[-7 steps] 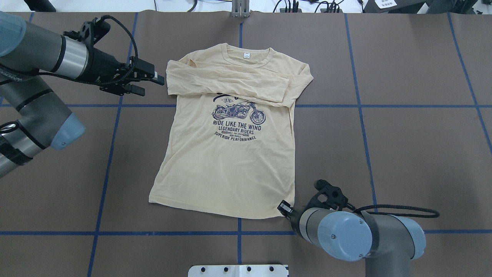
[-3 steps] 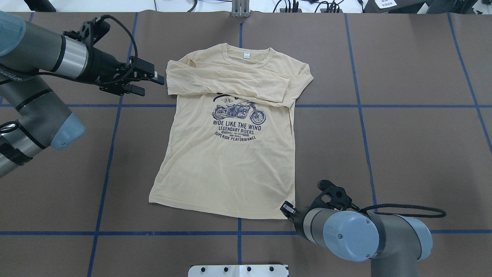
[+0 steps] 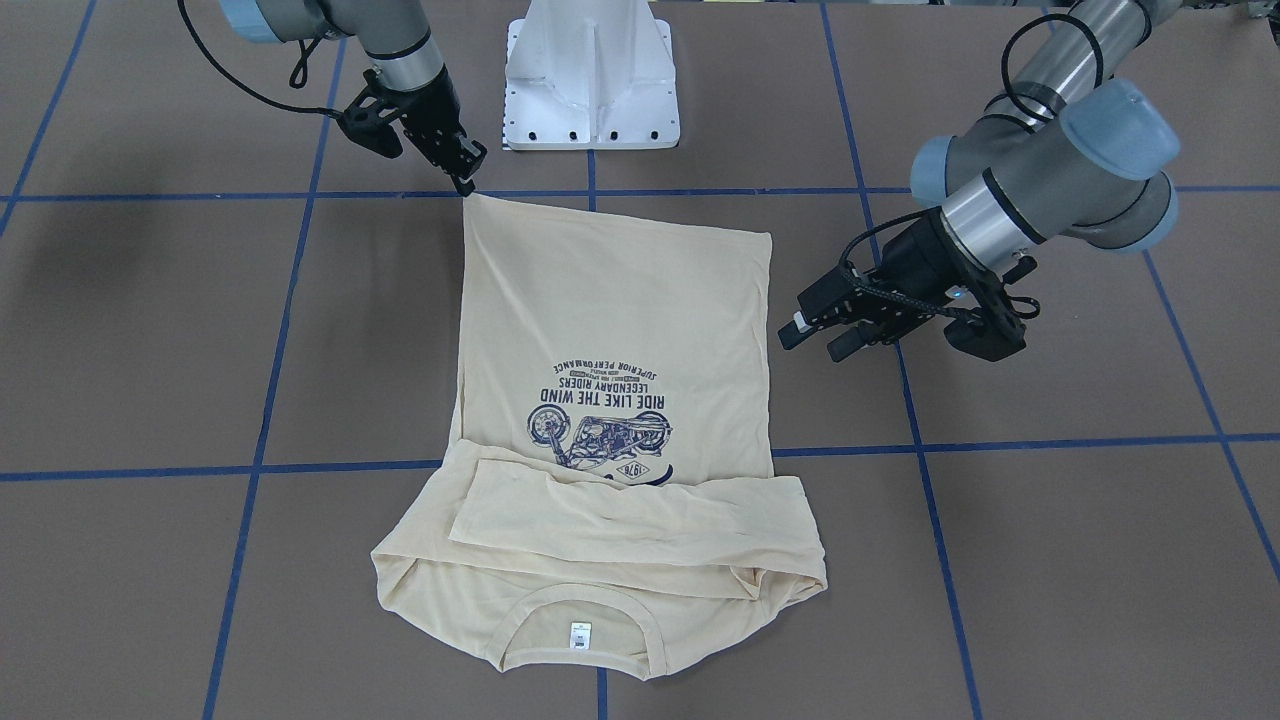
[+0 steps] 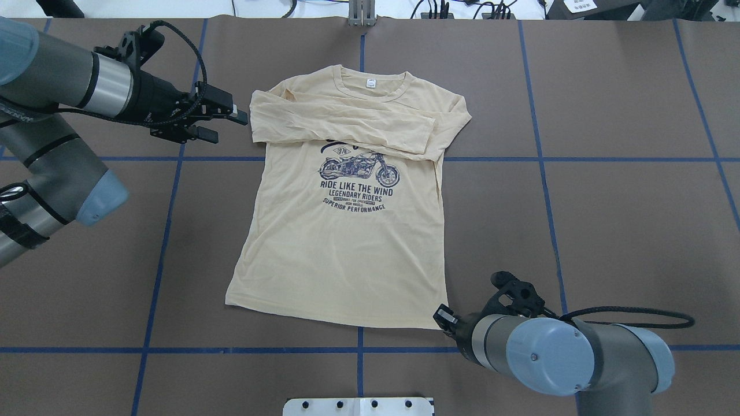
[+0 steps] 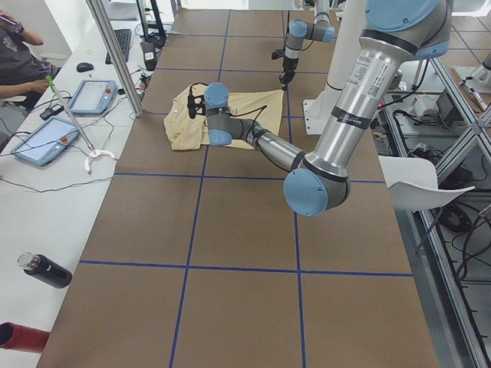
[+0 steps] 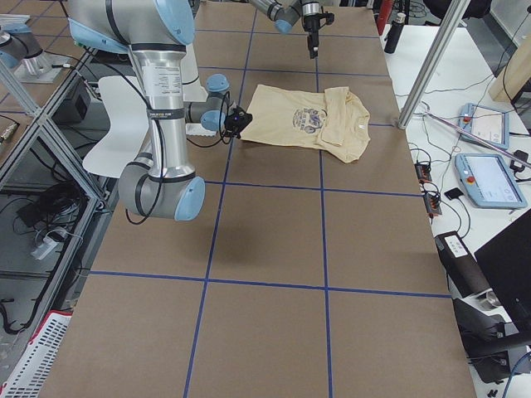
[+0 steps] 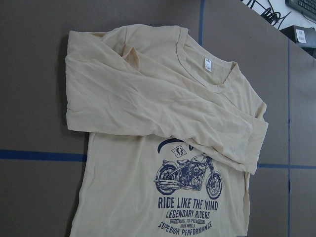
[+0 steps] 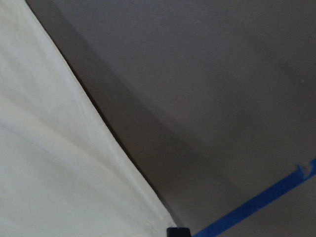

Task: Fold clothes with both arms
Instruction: 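Move the left gripper down to the hem corner nearest it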

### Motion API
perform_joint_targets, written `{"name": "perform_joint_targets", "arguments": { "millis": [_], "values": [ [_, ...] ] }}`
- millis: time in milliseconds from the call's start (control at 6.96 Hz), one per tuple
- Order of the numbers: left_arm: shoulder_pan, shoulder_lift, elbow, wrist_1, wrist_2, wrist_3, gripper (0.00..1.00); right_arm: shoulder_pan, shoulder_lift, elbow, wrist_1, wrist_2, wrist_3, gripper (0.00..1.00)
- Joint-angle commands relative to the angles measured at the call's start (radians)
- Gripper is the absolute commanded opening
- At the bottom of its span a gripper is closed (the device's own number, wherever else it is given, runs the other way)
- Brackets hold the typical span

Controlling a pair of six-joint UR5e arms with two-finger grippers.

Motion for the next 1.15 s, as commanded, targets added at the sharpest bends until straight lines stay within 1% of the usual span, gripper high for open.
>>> {"name": "perform_joint_targets", "arguments": {
  "millis": [0,144,287,431,575,718,862,1006],
  "values": [
    [0.143,0.151,-0.181,0.028,0.154,-0.115,0.98,-0.013,-0.066,0.05,0.0,0.017,0.001,0.0],
    [0.23,0.191,-0.29,0.163,0.205,-0.134,0.99,-0.019,-0.107,0.078,0.002,0.019,0.001,0.0],
    [0.311,0.188,-0.378,0.315,0.262,-0.139,0.99,-0.019,-0.114,0.084,0.002,0.019,0.001,0.0],
    [0.434,0.188,-0.421,0.401,0.425,-0.224,0.99,-0.019,-0.115,0.084,0.002,0.019,0.001,0.0],
    [0.499,0.191,-0.42,0.431,0.475,-0.243,0.99,-0.018,-0.129,0.084,0.002,0.019,0.001,0.0],
    [0.534,0.193,-0.42,0.504,0.51,-0.245,0.98,-0.019,-0.134,0.085,0.002,0.017,0.001,0.0],
    [0.548,0.193,-0.432,0.572,0.526,-0.248,0.92,-0.019,-0.134,0.086,0.002,0.017,0.001,0.0],
    [0.57,0.223,-0.434,0.582,0.532,-0.261,0.86,-0.018,-0.135,0.086,0.002,0.017,0.001,0.0]
  ]
}}
